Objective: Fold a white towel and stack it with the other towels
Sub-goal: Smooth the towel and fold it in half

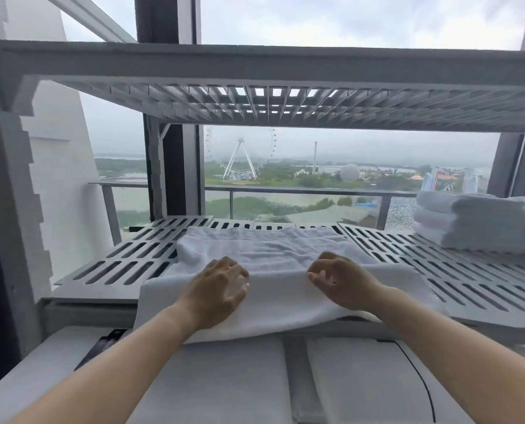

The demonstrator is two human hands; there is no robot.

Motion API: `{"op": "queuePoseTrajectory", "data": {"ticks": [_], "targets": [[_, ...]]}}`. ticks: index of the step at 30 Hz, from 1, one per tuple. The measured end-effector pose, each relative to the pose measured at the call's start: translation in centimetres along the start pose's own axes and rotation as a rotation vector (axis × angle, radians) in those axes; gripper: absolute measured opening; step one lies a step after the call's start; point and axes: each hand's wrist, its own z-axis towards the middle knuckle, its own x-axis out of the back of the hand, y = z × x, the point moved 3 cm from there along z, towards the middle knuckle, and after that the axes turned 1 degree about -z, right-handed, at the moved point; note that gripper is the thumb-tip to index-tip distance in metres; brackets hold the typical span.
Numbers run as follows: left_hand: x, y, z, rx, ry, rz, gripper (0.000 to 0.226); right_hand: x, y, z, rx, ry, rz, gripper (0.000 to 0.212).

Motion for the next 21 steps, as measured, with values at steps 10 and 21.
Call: {"op": "queuePoseTrajectory", "data": {"ticks": [10,21], "targets": [[-3.6,-2.1,9.3,0.11,-0.1,-0.023,0.03,-2.0,4.2,9.9,0.035,-0.125,-0.051,0.023],[-6.3,-7.6,17.2,0.245,-0.223,0.17,0.035,-4.9,6.9,20.4,0.079,-0.308,-0.212,0.032]]}}
